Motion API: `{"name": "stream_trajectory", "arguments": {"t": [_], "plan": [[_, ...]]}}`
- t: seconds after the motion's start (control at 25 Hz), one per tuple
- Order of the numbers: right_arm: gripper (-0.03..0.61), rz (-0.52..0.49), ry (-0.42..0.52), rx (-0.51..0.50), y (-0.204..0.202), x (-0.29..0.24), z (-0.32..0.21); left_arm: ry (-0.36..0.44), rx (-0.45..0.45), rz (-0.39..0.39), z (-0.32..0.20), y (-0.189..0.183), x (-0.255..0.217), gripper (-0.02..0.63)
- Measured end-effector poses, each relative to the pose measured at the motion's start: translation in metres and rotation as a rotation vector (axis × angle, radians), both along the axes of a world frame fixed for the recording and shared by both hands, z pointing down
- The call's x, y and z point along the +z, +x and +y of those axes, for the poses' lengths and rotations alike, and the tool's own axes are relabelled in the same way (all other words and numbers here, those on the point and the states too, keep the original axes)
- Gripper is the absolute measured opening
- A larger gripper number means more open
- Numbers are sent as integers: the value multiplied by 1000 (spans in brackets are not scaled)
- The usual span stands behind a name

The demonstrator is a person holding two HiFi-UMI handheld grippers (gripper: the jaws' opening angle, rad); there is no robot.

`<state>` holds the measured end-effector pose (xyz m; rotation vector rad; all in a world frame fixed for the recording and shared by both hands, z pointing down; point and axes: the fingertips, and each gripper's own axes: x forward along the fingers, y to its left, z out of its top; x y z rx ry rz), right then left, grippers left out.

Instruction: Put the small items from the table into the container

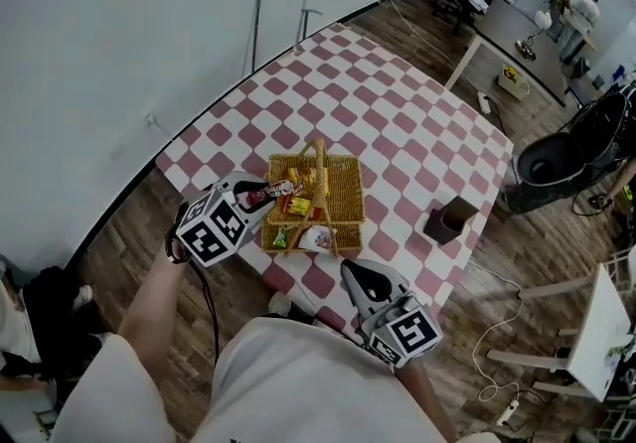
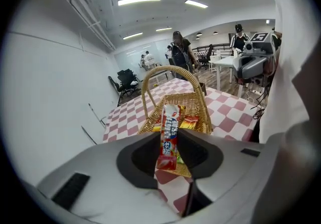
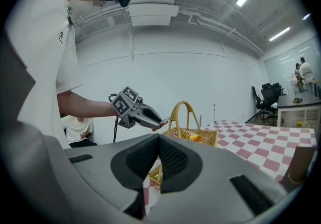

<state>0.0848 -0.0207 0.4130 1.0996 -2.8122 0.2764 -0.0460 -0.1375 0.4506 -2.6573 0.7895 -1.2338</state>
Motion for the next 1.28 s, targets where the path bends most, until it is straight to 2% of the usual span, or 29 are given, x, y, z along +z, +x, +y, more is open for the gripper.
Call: {"name": "stream_trajectory", "arguments": {"t": [0.48, 0.76, 1.28], "plan": [[12, -1, -5, 43, 10, 2, -1, -33, 96, -25, -3, 35, 1, 126], [12, 0, -6, 61, 14, 4, -4, -81, 137, -62, -1, 47, 6, 126], [12, 1, -11, 80, 18, 5, -6, -121, 190, -182, 5, 56, 21, 127]]}}
